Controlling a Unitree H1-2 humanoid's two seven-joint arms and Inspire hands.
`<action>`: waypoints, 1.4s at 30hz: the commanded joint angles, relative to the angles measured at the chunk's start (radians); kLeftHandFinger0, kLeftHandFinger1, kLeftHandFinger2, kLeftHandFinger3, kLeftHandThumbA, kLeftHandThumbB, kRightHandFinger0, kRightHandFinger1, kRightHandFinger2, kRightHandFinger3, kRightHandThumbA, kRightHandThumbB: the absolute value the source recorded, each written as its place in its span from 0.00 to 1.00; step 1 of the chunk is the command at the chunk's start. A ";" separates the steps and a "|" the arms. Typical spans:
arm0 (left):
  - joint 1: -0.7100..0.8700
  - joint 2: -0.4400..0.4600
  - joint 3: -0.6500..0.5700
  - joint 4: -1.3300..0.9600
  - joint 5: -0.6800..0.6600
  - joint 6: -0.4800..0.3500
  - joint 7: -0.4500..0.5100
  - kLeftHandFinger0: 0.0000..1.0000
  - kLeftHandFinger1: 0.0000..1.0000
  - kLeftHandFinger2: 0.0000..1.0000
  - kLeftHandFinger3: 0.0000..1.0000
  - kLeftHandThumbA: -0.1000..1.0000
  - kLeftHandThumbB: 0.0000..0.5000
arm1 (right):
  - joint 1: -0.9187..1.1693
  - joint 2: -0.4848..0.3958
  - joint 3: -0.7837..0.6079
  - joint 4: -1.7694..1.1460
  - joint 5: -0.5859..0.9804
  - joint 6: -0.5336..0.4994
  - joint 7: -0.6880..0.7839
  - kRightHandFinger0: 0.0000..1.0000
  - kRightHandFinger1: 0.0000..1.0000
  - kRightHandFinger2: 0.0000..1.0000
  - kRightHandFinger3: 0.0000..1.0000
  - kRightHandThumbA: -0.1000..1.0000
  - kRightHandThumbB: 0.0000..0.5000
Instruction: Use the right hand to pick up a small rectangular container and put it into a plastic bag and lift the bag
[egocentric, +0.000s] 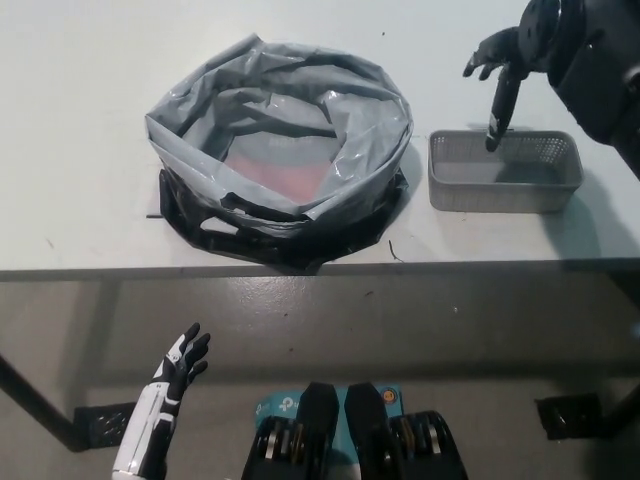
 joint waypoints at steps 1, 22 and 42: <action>0.000 0.009 0.000 -0.019 -0.006 -0.041 -0.010 1.00 1.00 1.00 1.00 1.00 0.53 | -0.084 0.000 -0.008 0.044 -0.028 -0.084 0.077 1.00 1.00 1.00 1.00 1.00 0.79; -0.010 0.013 0.005 -0.026 -0.017 -0.042 -0.020 1.00 1.00 1.00 1.00 0.98 0.53 | -0.056 0.023 -0.034 0.128 -0.065 -0.092 0.078 1.00 1.00 1.00 1.00 1.00 0.90; -0.026 0.015 0.005 -0.023 -0.011 -0.050 -0.026 1.00 1.00 1.00 1.00 0.99 0.56 | 0.075 0.088 0.036 0.140 -0.203 -0.092 -0.267 1.00 1.00 1.00 1.00 1.00 1.00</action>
